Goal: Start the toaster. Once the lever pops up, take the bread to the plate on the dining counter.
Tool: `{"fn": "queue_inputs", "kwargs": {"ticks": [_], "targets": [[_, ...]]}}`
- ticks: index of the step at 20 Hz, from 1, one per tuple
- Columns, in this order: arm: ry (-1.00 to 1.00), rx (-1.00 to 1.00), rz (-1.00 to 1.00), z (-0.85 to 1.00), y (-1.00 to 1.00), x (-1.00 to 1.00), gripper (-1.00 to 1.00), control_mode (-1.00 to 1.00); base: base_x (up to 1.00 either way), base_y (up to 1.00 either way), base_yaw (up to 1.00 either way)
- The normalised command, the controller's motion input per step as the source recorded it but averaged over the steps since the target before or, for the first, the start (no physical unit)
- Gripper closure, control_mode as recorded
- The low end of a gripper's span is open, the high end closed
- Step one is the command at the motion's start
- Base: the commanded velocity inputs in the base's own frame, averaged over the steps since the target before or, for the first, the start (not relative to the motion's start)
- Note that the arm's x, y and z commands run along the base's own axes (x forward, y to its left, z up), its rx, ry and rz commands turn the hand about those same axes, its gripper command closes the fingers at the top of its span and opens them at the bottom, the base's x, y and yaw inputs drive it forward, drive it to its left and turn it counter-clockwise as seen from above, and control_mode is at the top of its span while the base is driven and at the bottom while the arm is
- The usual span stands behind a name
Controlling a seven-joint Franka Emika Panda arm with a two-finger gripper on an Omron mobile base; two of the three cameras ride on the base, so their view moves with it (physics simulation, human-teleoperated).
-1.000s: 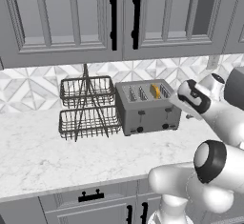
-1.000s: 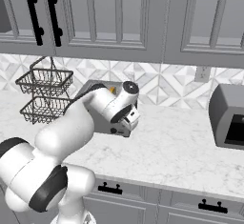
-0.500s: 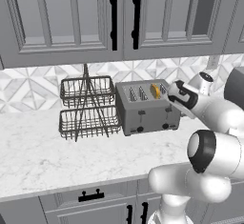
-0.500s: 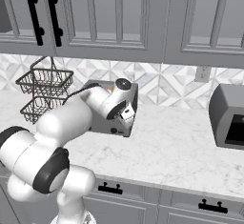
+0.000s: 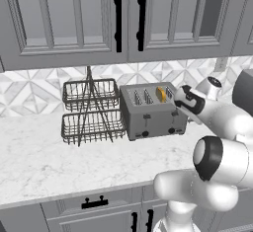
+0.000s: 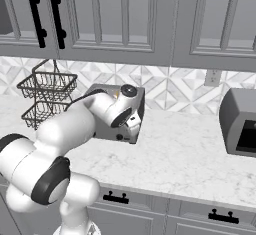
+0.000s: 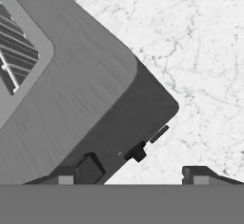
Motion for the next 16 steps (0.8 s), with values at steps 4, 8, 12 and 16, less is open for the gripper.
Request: {"fn": "queue_inputs", "kwargs": {"ticks": [4, 8, 12, 16], "targets": [[-0.01, 0.00, -0.04, -1.00, 0.00, 0.00, -1.00, -1.00, 0.00, 0.00, 0.00], [0.00, 0.00, -0.04, -1.00, 0.00, -0.03, -1.00, -1.00, 0.00, 0.00, 0.00], [0.00, -0.03, -0.01, -1.00, 0.00, -0.10, -1.00, -1.00, 0.00, 0.00, 0.00], [0.00, -0.04, -0.02, -1.00, 0.00, 0.00, -1.00, -1.00, 0.00, 0.00, 0.00]]}}
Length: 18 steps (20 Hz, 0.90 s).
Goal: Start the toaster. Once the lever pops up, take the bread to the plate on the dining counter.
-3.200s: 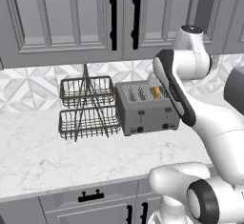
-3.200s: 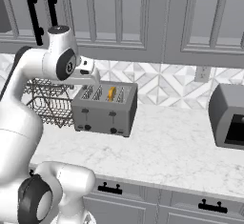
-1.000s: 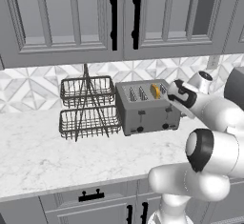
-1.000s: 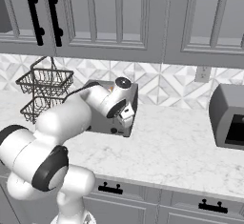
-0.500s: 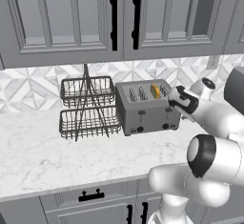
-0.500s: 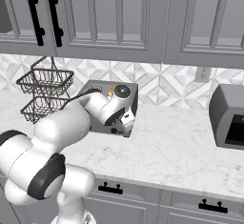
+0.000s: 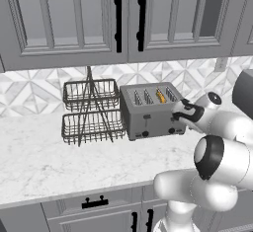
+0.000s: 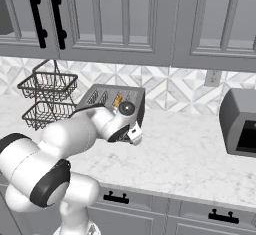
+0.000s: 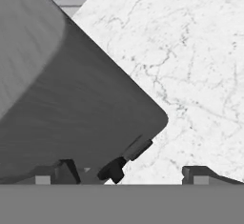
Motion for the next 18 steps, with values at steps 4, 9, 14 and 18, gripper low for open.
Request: {"fn": "queue_inputs", "kwargs": {"ticks": [4, 9, 14, 18], "targets": [[0.00, -0.04, -0.05, -1.00, 0.00, 0.00, -1.00, -1.00, 0.00, 0.00, 0.00], [0.00, -0.04, -0.03, -1.00, 0.00, -0.01, -1.00, -1.00, 0.00, 0.00, 0.00], [0.00, -0.10, 0.00, -1.00, 0.00, -0.09, -1.00, -1.00, 0.00, 0.00, 0.00], [0.00, -0.13, 0.00, -1.00, 0.00, -0.39, -1.00, -1.00, 0.00, 0.00, 0.00]]}}
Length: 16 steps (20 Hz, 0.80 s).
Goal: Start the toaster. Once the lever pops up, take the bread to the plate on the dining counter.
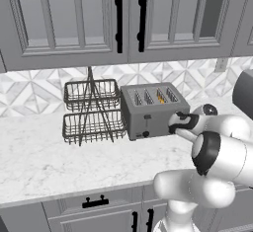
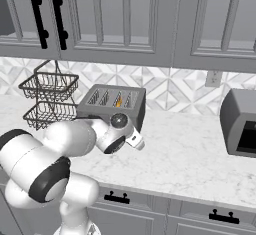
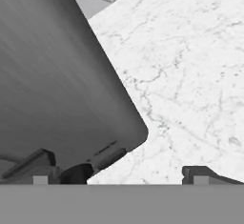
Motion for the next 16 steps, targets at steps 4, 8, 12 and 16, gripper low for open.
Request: {"fn": "queue_inputs", "kwargs": {"ticks": [4, 8, 12, 16], "targets": [[0.00, -0.09, 0.00, -0.98, 0.00, -0.10, -1.00, -1.00, 0.00, 0.00, 0.00], [0.00, 0.00, 0.00, -0.05, 0.00, -0.10, -1.00, -1.00, 0.00, 0.00, 0.00], [0.00, 0.01, 0.07, 0.97, 0.00, -0.56, -1.00, -1.00, 0.00, 0.00, 0.00], [0.00, -0.01, 0.11, 1.00, 0.14, -0.35, -1.00, -1.00, 0.00, 0.00, 0.00]]}}
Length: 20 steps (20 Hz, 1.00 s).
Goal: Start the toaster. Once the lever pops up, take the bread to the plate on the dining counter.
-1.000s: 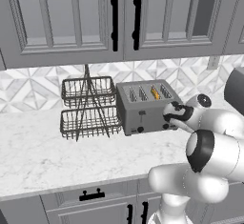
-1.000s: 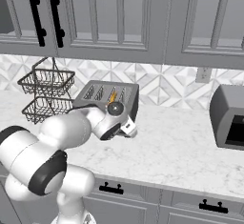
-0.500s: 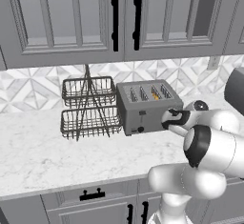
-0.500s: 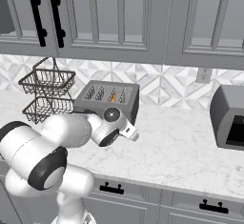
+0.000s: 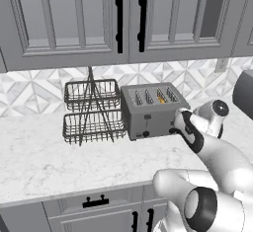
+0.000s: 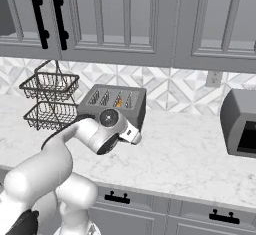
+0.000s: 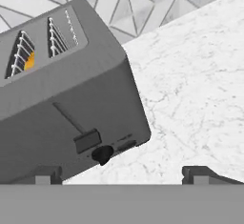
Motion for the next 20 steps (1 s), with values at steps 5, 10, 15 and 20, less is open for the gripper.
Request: {"fn": "queue_inputs", "kwargs": {"ticks": [5, 10, 15, 20], "targets": [[0.00, -0.05, 0.16, 1.00, 0.42, 0.11, -1.00, -1.00, 0.00, 0.00, 0.00], [0.00, -0.10, 0.09, 0.97, 0.51, 0.41, -1.00, -1.00, 0.00, 0.00, 0.00], [0.05, -0.06, 0.00, 0.13, 0.18, 0.40, -1.00, -1.00, 0.00, 0.00, 0.00], [0.00, 0.00, 0.00, -0.22, 0.00, 0.25, -1.00, -1.00, 0.00, 0.00, 0.00]]}}
